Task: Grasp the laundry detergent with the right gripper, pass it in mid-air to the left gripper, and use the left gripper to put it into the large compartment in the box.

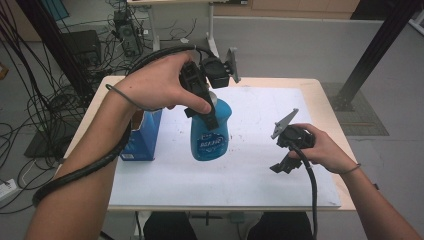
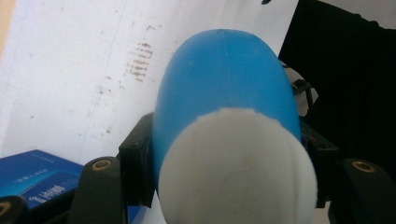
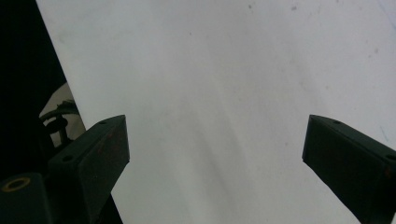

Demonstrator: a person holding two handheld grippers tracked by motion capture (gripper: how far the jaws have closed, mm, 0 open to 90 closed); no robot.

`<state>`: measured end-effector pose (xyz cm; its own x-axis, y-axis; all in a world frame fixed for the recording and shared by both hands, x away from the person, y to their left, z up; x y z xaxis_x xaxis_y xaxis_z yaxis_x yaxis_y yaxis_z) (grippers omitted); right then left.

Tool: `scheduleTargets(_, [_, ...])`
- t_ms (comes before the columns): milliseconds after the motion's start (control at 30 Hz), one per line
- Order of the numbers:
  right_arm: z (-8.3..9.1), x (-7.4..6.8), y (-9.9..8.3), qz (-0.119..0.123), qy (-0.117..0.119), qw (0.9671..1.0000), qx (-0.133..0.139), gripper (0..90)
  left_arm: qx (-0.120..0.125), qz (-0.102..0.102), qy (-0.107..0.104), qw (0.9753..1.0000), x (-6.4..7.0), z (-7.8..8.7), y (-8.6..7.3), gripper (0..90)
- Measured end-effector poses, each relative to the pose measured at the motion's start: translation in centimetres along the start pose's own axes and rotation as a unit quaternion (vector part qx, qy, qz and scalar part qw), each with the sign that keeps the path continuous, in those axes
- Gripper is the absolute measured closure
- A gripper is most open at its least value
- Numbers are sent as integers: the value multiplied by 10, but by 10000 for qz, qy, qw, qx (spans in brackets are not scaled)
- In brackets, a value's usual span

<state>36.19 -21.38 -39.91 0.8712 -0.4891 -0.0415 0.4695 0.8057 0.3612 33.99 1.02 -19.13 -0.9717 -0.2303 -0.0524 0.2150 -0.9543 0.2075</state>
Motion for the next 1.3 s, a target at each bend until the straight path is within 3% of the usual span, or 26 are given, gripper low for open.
scheduleTargets(267, [-3, 11, -10, -291, -190, 9989, -312, 75, -13, 395, 177, 9991, 1, 7, 3, 377])
scheduleTargets(567, [-6, 17, -17, -433, -363, 9973, -465, 78, -29, 1048, 316, 9940, -4, 8, 5, 377])
scheduleTargets(800, [-6, 20, -18, -541, -409, 9969, -389, 79, -95, 1570, 532, 9861, -14, 10, 1, 377])
scheduleTargets(933, [-6, 22, -18, -648, -443, 9963, -341, 78, 53, 1889, 582, 9803, -22, 15, -1, 377])
scheduleTargets(1100, [-7, 22, -17, -620, -461, 9965, -320, 78, 40, 2090, 647, 9758, -30, 22, -5, 377])
scheduleTargets(1200, [-8, 21, -16, -631, -456, 9965, -308, 78, 65, 2242, 720, 9719, -37, 29, -8, 377])
scheduleTargets(1300, [-9, 21, -15, -645, -440, 9964, -315, 78, 128, 2442, 796, 9664, -48, 37, -14, 377])
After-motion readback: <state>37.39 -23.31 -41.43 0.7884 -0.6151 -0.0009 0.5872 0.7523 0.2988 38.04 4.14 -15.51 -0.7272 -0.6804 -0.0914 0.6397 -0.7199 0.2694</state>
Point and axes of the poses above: each handheld gripper's, and its own axes: z roughly backward along the jaws, y roughly out of its top, x roughly to its right, the point moved 7 cm from there along -z, roughly forward along the jaws, and after that the axes turned 6 degrees about -z, right-handed, at the moved point
